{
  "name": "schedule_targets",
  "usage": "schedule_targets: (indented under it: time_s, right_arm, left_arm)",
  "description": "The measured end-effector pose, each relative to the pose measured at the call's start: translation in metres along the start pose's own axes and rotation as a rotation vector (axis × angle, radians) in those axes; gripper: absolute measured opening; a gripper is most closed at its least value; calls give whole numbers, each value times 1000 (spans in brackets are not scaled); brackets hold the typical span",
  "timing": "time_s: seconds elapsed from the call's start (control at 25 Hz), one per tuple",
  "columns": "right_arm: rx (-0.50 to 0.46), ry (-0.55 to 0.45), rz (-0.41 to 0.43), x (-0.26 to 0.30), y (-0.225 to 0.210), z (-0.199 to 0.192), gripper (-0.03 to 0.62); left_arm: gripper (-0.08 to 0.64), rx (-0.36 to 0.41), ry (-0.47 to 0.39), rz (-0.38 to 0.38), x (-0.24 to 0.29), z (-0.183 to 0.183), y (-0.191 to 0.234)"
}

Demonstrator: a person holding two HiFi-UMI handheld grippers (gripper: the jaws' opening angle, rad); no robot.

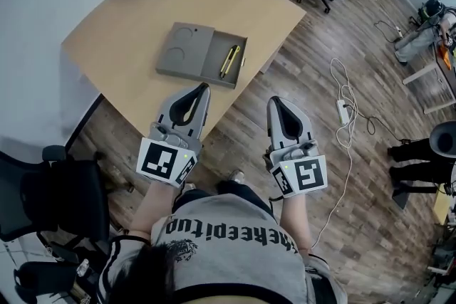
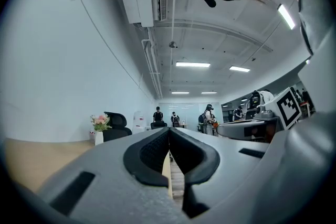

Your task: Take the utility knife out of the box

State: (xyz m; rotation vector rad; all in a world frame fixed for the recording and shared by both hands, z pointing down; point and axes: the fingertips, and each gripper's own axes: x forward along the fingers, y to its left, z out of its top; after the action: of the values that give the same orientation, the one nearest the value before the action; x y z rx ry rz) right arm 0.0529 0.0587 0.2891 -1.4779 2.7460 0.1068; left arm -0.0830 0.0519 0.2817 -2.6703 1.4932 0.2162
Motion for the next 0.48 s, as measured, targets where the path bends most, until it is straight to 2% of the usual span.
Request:
schedule_targets:
  time_s: [0.48]
  right_arm:
    - [11,-1,97,-6,-49,-3,6]
  left_arm:
    - [18,8,-1,94,33,-5,-33]
